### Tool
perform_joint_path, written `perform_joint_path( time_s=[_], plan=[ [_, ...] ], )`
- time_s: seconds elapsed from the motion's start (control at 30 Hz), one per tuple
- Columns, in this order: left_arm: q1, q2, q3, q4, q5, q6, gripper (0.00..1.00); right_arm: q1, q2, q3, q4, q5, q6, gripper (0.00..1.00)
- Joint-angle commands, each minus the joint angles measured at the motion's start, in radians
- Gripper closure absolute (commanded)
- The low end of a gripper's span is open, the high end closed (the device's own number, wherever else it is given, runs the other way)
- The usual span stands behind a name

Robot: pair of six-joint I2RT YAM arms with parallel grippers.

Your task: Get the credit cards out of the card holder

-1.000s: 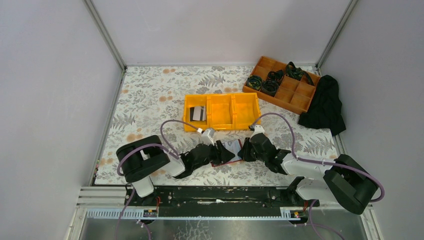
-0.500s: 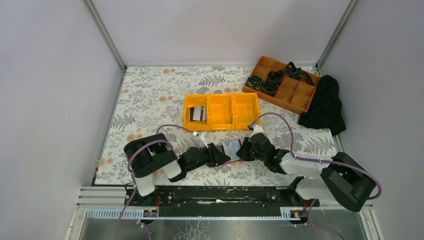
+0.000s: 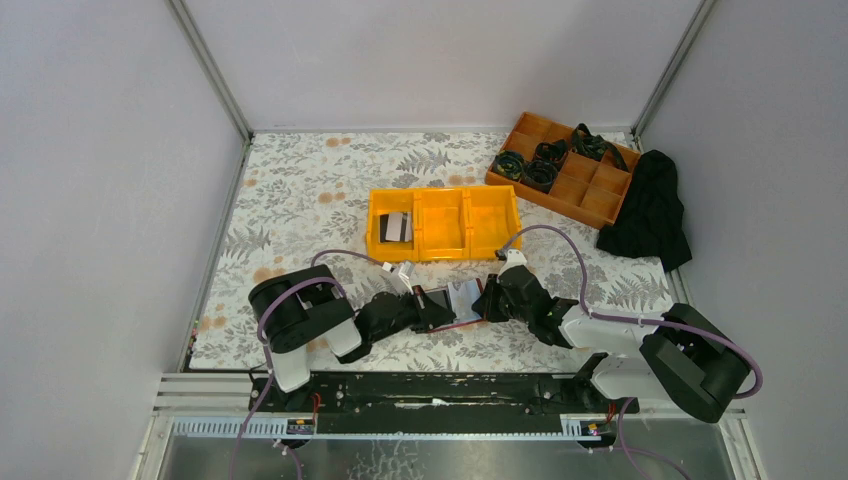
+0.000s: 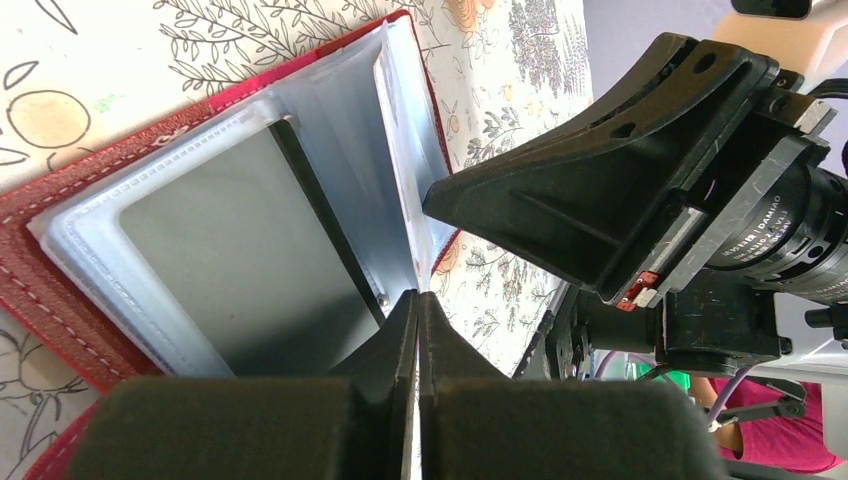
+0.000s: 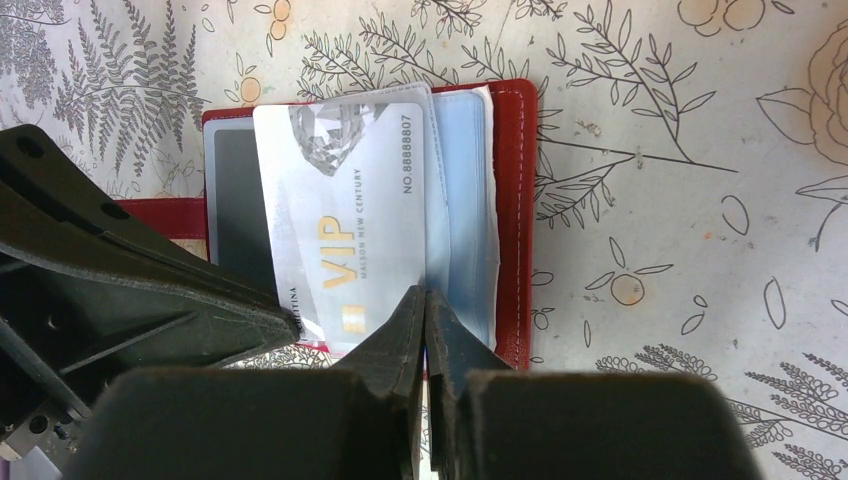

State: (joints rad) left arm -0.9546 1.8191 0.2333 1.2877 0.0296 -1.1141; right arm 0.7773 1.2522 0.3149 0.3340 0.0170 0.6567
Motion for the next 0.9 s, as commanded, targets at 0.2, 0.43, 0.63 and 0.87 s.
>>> perform_joint_path(
  time_s=[0.2,0.43,0.63,0.87],
  plan=[
    [0.032,-0.201,-0.056,-0.142,-0.022,0.085,1.0,-0.004,0.006,-0.004,-0.057,0.009,-0.007,0.94],
    [0.035,-0.687,-0.058,-0.681,-0.147,0.194,1.0,-0.006,0.004,0.004,-0.061,0.009,-0.009,0.94],
    [0.035,-0.986,0.126,-1.232,-0.278,0.296,1.0,-0.006,0.016,0.021,-0.059,-0.005,-0.015,0.94],
    [0.035,-1.082,0.184,-1.276,-0.239,0.369,1.0,-0.006,-0.069,0.024,-0.063,-0.036,-0.03,0.95]
  ],
)
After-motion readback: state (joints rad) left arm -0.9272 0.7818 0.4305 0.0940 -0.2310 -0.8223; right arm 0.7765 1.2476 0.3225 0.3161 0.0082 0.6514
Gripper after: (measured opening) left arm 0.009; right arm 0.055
